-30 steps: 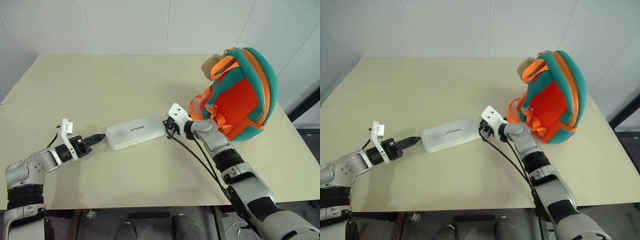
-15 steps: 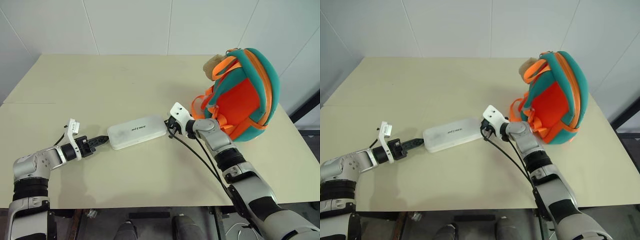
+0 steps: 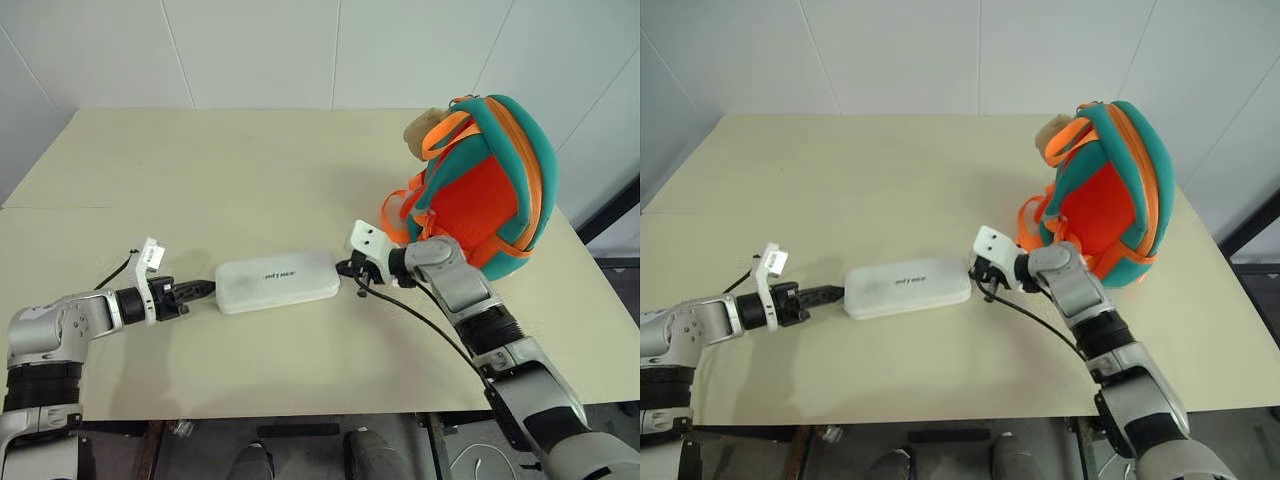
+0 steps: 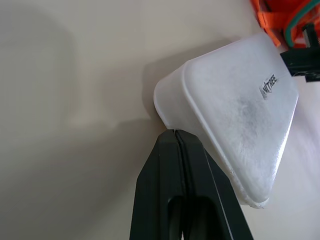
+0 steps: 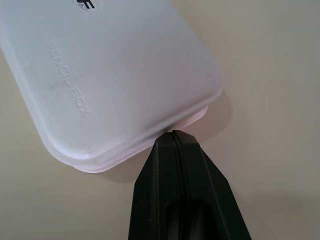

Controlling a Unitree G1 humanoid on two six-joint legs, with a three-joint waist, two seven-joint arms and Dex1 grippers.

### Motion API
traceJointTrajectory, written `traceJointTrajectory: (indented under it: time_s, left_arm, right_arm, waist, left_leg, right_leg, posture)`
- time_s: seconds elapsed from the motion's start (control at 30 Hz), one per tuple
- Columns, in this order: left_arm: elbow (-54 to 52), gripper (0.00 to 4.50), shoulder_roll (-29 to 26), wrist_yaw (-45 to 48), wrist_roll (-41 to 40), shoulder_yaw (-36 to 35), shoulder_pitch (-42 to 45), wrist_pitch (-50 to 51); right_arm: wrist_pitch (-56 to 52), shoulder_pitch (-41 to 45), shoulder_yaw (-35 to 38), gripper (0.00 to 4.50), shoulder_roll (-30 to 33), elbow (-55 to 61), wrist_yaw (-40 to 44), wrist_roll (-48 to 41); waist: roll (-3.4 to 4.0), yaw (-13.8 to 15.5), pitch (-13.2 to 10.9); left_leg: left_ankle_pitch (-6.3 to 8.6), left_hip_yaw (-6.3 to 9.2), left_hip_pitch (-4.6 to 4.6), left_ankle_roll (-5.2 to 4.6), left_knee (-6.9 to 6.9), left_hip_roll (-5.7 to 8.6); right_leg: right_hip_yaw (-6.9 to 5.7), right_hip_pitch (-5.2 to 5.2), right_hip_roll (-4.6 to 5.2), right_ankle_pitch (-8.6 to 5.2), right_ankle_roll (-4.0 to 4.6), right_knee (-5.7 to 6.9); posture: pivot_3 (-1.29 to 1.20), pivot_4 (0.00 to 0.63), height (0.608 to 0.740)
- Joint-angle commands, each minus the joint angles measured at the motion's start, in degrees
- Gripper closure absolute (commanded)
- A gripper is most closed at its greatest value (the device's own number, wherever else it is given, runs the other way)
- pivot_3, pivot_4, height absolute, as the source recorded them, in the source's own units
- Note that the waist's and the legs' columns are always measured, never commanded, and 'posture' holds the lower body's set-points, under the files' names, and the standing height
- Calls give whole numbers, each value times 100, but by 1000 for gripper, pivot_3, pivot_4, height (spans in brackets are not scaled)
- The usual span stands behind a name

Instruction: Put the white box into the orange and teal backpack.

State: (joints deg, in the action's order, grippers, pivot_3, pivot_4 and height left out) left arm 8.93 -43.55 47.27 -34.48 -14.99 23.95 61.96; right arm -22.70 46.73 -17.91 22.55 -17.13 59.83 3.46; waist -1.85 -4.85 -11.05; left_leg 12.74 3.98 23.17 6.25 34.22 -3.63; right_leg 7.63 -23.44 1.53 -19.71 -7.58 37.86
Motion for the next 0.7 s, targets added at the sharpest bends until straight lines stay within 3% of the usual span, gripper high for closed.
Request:
traceJointTrajectory:
  time_s: [0.03,0.33,0.7]
  left_arm:
    - [-790,4476,-94,235,-380,103,-198,313]
    - [-1350,4476,-209,200,-510,-78,-804,574]
    - [-1408,4476,-244,156,-541,-62,-766,600]
  right_arm:
    - [-184,-129,-160,4492,168,805,446,-225]
    - [-1213,-690,-151,4492,862,2122,876,-504]
    - [-1621,-916,-198,4492,1205,2587,849,-670]
  waist:
    - [0,8,0]
    - [0,15,0]
    - [-1,23,0]
  left_leg:
    - [0,0,1,0,1,0]
    - [1,0,0,-1,0,0]
    - [2,0,0,-2,-1,0]
  right_leg:
    - [0,0,0,0,0,-1]
    - [0,1,0,-1,1,-7]
    - [1,2,0,-1,1,-14]
  posture:
    - [0,150,740]
    - [0,150,740]
    - [0,150,740]
